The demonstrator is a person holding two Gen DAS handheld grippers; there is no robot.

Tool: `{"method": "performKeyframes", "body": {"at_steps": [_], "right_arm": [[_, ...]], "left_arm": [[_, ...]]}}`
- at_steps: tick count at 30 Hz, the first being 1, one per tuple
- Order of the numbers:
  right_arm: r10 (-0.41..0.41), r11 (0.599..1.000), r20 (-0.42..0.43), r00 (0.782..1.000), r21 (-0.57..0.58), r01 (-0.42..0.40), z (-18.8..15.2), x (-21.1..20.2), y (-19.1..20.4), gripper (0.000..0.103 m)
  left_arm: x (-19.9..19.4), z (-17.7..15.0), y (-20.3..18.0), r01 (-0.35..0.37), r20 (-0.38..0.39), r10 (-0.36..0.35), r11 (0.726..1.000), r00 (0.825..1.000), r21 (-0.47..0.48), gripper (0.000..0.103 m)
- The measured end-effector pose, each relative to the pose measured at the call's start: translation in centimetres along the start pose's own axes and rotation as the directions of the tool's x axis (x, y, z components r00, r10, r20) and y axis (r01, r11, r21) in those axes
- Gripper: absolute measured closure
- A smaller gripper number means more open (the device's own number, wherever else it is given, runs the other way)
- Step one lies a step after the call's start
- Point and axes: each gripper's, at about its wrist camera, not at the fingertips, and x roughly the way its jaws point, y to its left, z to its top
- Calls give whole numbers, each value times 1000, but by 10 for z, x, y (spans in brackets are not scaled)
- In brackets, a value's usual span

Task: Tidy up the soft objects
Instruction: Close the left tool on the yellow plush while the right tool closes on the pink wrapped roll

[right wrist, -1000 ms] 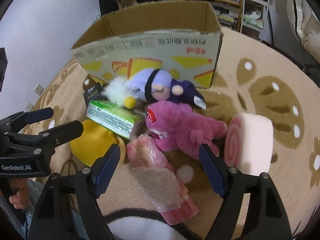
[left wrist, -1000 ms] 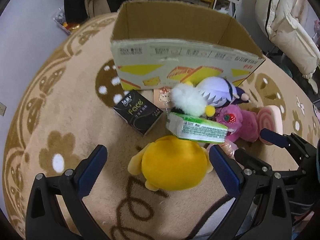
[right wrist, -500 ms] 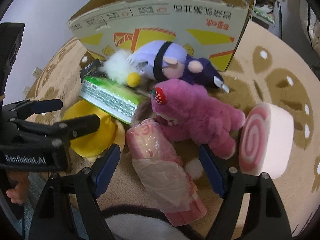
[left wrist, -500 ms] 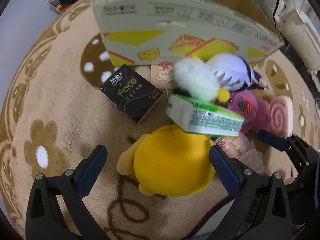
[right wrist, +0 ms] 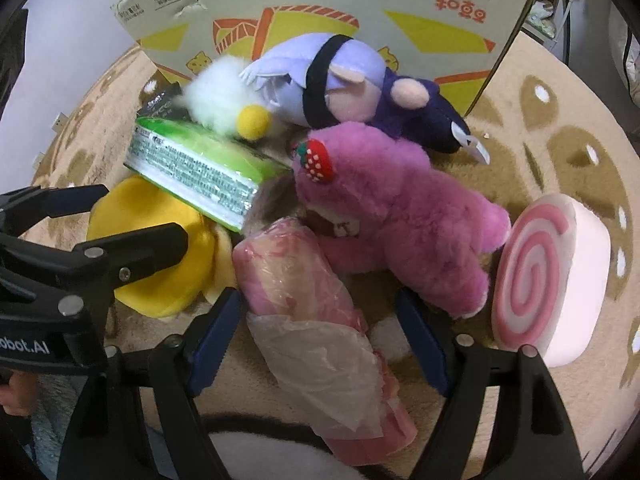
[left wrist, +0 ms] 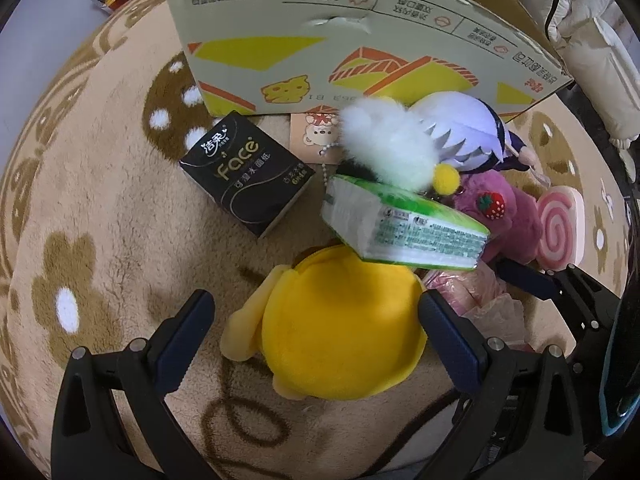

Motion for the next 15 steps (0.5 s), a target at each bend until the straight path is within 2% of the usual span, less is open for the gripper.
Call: {"method": "performKeyframes", "body": {"at_steps": [6, 13, 15], "right_arm": [[-25, 1000, -12, 1000, -18, 25, 3, 3, 4, 22], [-38, 999, -30, 999, -33, 37, -13, 6, 6, 22], [-40, 999, -29, 999, -35, 39, -16, 8, 7, 22]], "left_arm": [[5, 1, -7, -10, -18, 11, 1000, 1000, 2, 2], [7, 0, 0, 4, -20, -4, 1000, 1000, -15, 2], [7, -1, 1, 1, -19, -1, 1000, 1000, -6, 6]]}}
